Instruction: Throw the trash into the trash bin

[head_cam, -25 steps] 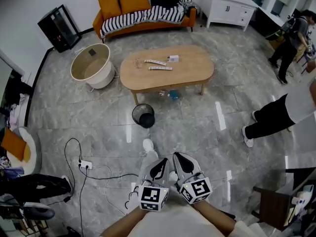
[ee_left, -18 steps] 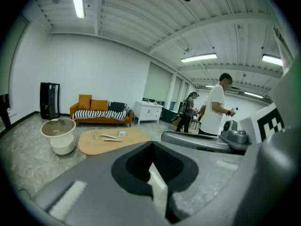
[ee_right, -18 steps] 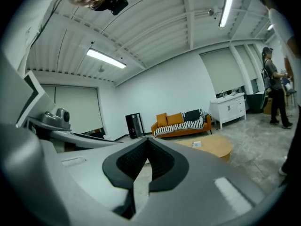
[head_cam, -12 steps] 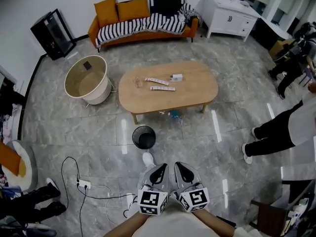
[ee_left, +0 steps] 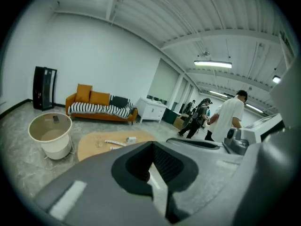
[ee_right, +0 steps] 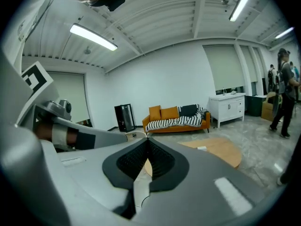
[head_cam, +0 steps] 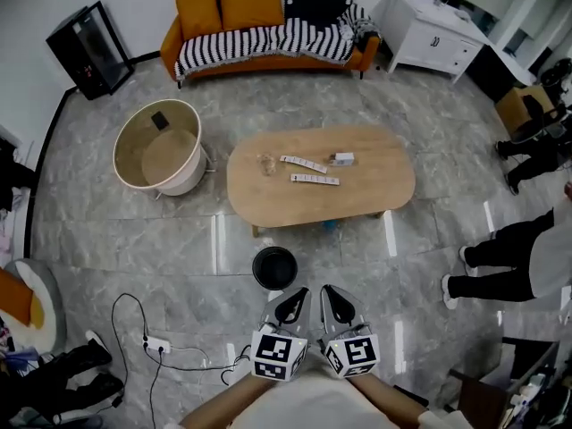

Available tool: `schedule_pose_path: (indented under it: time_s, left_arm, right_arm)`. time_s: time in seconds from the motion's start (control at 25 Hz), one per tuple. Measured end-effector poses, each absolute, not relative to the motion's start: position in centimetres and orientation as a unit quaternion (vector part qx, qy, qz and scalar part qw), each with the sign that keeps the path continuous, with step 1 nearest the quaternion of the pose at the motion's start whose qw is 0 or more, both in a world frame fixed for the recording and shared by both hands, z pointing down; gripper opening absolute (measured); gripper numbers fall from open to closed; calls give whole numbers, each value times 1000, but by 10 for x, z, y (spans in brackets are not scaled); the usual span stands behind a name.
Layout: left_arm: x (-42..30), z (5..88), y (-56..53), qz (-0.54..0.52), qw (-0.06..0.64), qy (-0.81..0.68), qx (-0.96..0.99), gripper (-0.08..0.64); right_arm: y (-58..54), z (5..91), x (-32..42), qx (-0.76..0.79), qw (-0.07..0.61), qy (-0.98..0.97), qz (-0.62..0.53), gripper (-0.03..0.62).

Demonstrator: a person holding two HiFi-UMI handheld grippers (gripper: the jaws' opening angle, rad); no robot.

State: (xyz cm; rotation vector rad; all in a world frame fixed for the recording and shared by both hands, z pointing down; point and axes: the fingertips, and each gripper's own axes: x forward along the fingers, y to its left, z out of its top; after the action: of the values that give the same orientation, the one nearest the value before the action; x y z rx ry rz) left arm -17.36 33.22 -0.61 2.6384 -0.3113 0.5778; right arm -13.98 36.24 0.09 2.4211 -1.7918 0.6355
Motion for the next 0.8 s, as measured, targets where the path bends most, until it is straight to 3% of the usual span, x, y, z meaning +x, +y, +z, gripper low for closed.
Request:
schedule_pose_path:
  time_s: [0.8]
  left_arm:
    - [-79, 38, 218, 241, 215, -140, 936, 0]
  right_arm:
    - [239, 33, -24, 723, 77, -648, 230, 25]
